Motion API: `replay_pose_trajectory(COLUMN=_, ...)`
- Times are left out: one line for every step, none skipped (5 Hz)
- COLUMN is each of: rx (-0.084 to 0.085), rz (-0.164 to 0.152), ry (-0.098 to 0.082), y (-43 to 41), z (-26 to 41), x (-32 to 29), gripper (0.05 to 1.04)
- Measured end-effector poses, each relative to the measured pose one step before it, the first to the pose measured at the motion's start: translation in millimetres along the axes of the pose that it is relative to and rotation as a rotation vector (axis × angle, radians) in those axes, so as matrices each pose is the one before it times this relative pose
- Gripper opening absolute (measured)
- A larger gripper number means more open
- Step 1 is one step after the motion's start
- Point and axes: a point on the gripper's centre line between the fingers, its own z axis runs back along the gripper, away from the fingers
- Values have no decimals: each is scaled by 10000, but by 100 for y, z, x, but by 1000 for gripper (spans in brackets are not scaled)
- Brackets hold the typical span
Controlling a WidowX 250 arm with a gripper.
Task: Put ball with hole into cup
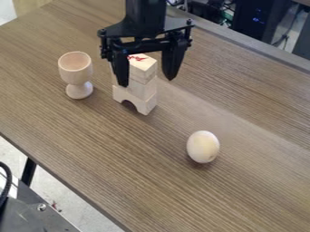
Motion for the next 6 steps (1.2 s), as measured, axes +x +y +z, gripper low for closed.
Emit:
replay_pose_trajectory(rx=261, rz=-28, ry=188, y=308, z=-680, x=-301, gripper=1000)
replay_pose_trajectory(rx=714, rz=-2166, ry=-407, y=-2303, z=-415, x=-578, gripper=1000)
replay_pose_trajectory(rx=352, rz=-1278, ry=-491, y=-1438, z=514, x=-440, gripper=1000)
replay_pose_trajectory(rx=-45, rz=-338, ry=-154, y=-728, z=94, x=-256, gripper=1000)
replay_pose_trajectory(rx=-487, rz=-271, ry=-65, y=-746, z=12, x=121, gripper=1000)
replay_pose_trajectory(rx=-1429, rz=-544, ry=88, y=-844, z=-566, x=-519, gripper=1000)
